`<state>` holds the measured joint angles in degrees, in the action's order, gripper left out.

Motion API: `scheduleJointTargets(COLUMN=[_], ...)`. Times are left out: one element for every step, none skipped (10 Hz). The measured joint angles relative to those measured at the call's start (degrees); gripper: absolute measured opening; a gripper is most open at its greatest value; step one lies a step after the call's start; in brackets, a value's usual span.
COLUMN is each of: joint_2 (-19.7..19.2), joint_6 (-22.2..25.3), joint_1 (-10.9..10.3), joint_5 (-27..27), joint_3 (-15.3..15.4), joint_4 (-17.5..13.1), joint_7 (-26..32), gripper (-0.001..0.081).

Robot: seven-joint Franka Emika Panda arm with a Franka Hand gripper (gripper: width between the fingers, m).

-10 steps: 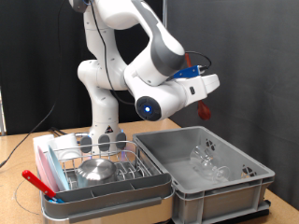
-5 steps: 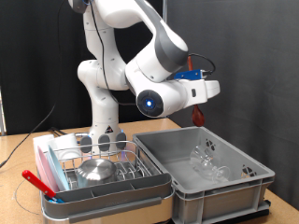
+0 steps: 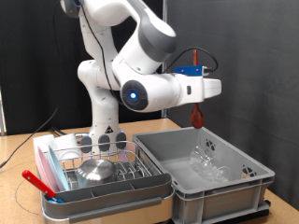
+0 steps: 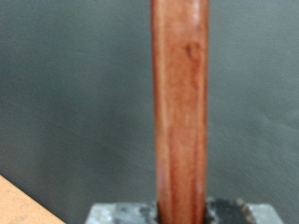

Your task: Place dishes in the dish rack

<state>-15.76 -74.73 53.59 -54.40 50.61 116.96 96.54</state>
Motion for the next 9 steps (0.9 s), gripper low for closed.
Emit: scheduleJointTargets(joint_2=[-1.0, -1.8, -2.7, -3.5, -4.5, -5.8, -7.3, -8.7, -10.0], joint_6=[-0.2, -0.3, -0.4, -0.7, -0.7, -0.6, -0.1, 0.6, 1.3], joint_1=[0.1, 0.2, 0.2, 0.3, 0.4, 0.4, 0.4, 0.4, 0.4], joint_5=[0.1, 0.3, 0.5, 0.8, 1.1, 1.6, 2.5, 3.3, 4.1], joint_3=[-0.9, -1.9, -2.9, -3.8, -4.8, -5.7, -6.3, -6.9, -7.3], joint_4=[-1.5, -3.1, -4.8, -6.5, -8.4, -10.3, -12.3, -14.0, -15.4], joint_7=[-1.1, -2.1, -3.0, -3.5, -4.2, -4.9, -5.6, -6.1, -6.2], gripper=[0.0087, 0.0087, 0.0087, 0.0087, 0.0087, 0.0087, 0.0087, 0.0087, 0.0087])
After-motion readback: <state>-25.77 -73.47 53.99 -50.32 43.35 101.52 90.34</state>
